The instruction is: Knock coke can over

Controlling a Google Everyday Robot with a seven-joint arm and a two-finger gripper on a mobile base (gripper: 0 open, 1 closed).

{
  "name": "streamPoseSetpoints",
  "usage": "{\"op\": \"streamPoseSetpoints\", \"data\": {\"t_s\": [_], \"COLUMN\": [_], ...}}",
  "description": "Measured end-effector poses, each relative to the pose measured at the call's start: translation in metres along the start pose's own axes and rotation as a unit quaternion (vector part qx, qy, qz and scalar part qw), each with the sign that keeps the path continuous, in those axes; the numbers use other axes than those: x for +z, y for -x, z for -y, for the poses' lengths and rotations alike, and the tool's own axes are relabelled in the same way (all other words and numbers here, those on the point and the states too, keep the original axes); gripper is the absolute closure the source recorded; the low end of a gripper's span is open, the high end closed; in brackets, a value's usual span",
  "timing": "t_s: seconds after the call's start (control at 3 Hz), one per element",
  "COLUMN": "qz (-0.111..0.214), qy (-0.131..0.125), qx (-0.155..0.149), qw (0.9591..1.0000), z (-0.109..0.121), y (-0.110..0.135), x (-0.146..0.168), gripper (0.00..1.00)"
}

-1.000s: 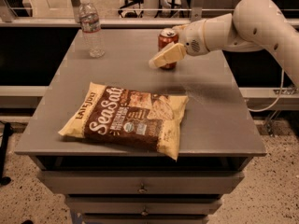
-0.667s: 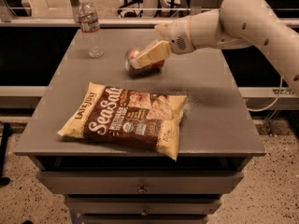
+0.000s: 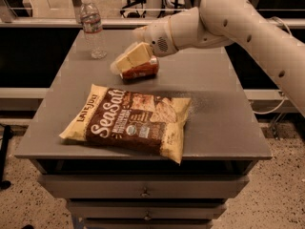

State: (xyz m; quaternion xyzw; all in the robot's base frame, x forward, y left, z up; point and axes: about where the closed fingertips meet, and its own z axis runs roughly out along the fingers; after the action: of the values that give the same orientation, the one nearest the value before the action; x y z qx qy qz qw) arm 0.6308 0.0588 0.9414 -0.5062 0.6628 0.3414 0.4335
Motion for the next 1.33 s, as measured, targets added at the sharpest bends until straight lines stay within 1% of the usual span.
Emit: {"op": "streamPoseSetpoints", "data": {"t_s": [0.33,0.67,1.0,1.33], "qz": [-0.001,-0.002,-0.014,-0.029], "qy": [-0.001,-0.034,-0.089,-0.134], "qx": [0.002,-0.002,-0.023,-0.048], "qw": [1.0000,0.9994,0.9956,0.9895], "z": [0.000,0.025,0.074,0.115], "y": [-0.003,-0.020,-0.045,-0.053], "x": [0.001,-0.021,-0.064,-0.110], "gripper": [0.00,0.00,0.00,0.00]}}
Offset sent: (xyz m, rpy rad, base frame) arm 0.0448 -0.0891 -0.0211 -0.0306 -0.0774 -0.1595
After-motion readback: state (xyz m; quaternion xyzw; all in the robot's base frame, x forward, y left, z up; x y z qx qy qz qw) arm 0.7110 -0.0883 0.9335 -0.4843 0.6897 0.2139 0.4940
